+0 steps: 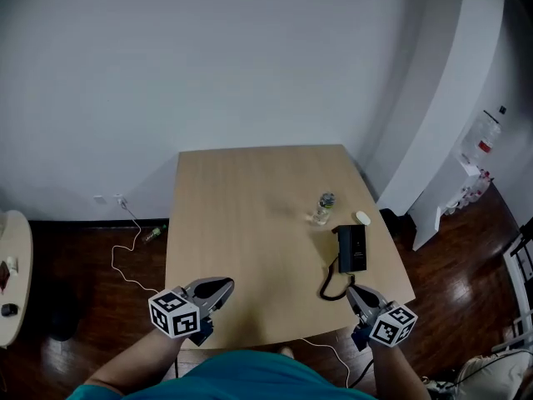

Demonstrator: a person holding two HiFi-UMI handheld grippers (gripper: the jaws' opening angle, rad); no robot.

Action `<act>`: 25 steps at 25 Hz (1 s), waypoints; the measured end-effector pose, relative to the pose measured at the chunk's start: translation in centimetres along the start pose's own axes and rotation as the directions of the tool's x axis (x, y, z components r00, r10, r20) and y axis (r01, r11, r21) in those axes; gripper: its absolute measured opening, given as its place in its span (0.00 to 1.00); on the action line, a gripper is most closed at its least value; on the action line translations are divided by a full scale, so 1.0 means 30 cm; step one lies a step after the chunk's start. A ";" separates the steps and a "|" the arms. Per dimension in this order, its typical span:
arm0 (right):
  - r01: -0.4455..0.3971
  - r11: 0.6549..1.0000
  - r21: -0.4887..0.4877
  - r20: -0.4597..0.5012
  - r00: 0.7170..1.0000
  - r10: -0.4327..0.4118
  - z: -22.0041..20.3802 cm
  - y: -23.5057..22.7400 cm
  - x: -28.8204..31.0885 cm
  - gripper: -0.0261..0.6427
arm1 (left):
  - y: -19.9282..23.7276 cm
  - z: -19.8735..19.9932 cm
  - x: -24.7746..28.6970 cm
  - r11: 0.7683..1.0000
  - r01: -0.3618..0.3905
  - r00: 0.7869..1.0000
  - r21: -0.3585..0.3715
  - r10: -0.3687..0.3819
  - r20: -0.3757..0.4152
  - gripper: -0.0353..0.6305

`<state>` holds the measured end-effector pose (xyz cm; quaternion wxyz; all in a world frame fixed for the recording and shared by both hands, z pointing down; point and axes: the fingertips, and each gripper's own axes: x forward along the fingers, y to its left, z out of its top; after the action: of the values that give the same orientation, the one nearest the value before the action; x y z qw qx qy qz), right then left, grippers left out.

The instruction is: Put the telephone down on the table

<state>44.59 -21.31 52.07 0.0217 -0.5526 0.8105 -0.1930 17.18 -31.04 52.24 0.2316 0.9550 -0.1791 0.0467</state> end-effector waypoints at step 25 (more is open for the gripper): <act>-0.309 0.945 -0.111 -0.083 0.950 0.301 -0.119 0.686 0.254 0.04 | -0.032 -0.047 -0.803 0.978 -0.209 0.965 -0.024 0.210 0.157 0.06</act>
<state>22.48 -20.67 49.79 -0.0093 -0.4143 0.8968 -0.1550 -4.93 -21.89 48.94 0.2136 0.9307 -0.2970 -0.0061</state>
